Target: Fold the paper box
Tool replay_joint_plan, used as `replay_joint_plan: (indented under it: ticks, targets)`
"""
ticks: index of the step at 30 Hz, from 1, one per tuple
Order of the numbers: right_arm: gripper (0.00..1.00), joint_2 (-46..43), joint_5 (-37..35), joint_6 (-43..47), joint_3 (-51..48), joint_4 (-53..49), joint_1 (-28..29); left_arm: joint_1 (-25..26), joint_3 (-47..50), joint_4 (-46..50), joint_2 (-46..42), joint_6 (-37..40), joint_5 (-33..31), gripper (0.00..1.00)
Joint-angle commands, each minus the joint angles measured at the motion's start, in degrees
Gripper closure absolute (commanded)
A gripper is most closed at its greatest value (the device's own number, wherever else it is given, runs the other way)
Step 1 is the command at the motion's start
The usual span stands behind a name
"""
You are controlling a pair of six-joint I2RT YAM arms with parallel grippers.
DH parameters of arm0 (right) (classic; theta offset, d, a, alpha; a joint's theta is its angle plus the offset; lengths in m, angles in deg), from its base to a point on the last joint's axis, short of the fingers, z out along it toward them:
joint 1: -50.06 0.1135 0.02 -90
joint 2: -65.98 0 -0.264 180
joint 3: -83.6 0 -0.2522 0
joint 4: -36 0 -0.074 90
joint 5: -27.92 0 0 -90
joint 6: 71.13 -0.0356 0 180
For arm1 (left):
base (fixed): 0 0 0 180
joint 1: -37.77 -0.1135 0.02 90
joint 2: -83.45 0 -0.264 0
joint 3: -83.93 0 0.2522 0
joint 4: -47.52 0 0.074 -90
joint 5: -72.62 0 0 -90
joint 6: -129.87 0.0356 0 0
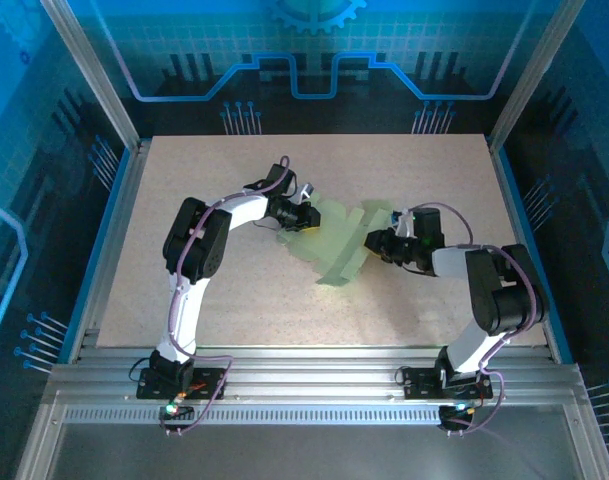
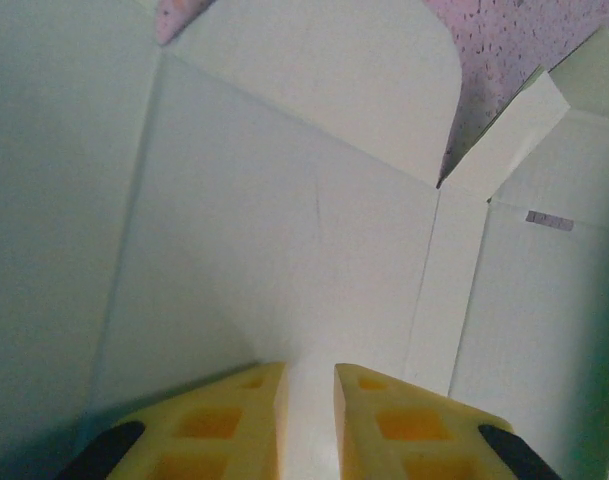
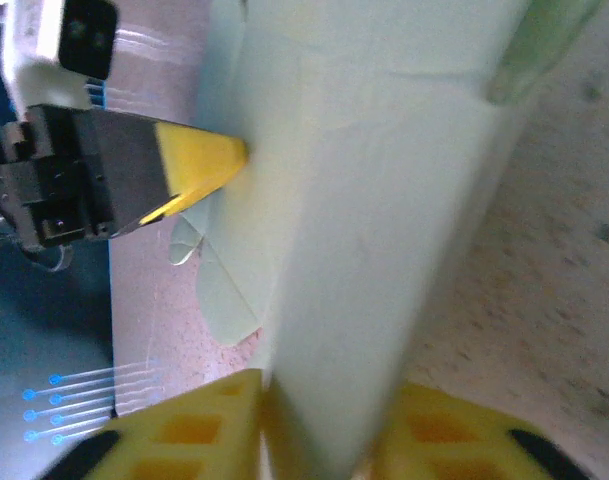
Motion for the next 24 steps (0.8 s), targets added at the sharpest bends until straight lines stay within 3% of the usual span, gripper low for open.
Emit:
replay_joint_plan:
  ticks: [1, 6, 7, 9, 10, 11, 13, 15, 16, 20, 22, 24]
  targets:
    - [1.0, 1.21, 0.57, 0.89, 1.58, -0.59, 1.63, -0.12, 2.43, 5.4, 4.32, -1.2, -1.52, 0.79]
    - [1.0, 0.7, 0.4, -0.47, 1.51, 0.32, 1.69, -0.21, 2.52, 5.19, 4.33, -1.03, -1.25, 0.79]
    - [0.95, 0.26, -0.48, -0.37, 1.78, -0.54, 1.74, -0.21, 2.52, 5.21, 4.33, -1.03, -1.19, 0.79]
    - [0.64, -0.72, -1.86, 0.25, 2.39, -1.56, 1.53, -0.31, 2.56, 5.1, 4.33, -0.96, -1.25, 0.79]
    - [0.57, -1.12, -1.93, 0.5, 2.49, -1.71, 1.31, -0.38, 2.53, 5.07, 4.45, -1.02, -1.23, 0.79]
    - [0.56, -1.51, -1.82, 0.35, 2.53, -1.71, 0.99, -0.43, 2.61, 5.08, 4.33, -0.96, -1.24, 0.79]
    - [0.65, -2.03, -0.75, -0.11, 2.35, -1.27, 0.37, -0.54, 2.62, 5.1, 4.34, -0.96, -1.16, 0.79]
    - [0.94, -2.19, 0.28, -0.69, 1.77, -0.2, -0.02, -0.56, 2.53, 5.12, 4.46, -0.8, -1.07, 0.79]
    - [1.0, -2.11, 0.23, -0.85, 1.64, 0.02, -0.14, -0.64, 2.52, 5.09, 4.46, -0.72, -1.04, 0.79]
    - [1.0, -0.99, 0.36, -1.39, 2.18, 1.29, -0.45, -0.56, 2.43, 5.14, 4.5, -0.62, -0.92, 0.79]
    - [0.69, -0.71, -0.16, -1.34, 3.11, 1.3, -0.49, -0.59, 2.44, 5.06, 4.46, -0.52, -0.81, 0.79]
    - [0.57, -0.16, -0.73, -0.72, 4.69, 0.65, -0.74, -0.56, 2.43, 5.21, 4.45, -0.53, -0.85, 0.79]
